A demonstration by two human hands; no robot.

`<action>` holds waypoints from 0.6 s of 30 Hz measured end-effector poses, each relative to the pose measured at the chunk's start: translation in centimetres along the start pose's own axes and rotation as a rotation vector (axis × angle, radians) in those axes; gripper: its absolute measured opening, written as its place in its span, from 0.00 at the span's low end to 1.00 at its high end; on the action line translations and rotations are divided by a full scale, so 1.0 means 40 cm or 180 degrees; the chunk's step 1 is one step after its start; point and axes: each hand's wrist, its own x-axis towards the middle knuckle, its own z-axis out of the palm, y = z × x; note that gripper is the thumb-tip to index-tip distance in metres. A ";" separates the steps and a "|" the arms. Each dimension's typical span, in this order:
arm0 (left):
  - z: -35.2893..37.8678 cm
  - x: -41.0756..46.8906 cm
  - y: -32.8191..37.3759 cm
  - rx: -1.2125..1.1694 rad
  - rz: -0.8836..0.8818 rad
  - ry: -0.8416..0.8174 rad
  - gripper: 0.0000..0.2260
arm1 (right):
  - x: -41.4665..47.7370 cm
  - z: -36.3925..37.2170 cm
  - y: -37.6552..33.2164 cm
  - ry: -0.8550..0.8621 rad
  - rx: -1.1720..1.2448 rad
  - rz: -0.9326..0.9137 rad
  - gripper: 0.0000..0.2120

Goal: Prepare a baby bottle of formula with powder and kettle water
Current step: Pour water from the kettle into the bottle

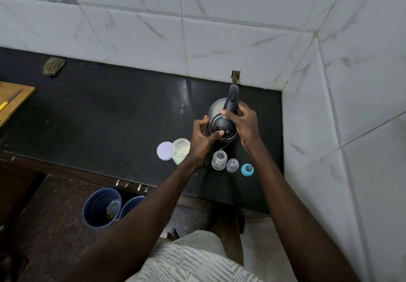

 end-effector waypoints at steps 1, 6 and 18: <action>0.001 0.001 0.000 0.0009 0.0000 -0.0008 0.28 | 0.000 0.000 -0.001 0.0003 -0.0002 -0.0006 0.27; 0.008 0.002 0.003 -0.0069 0.0005 -0.0016 0.28 | 0.004 -0.002 -0.002 0.0018 0.0006 -0.0004 0.26; 0.004 -0.001 0.009 0.0042 -0.0014 0.0005 0.27 | 0.004 -0.002 0.001 -0.0040 0.0007 0.0006 0.29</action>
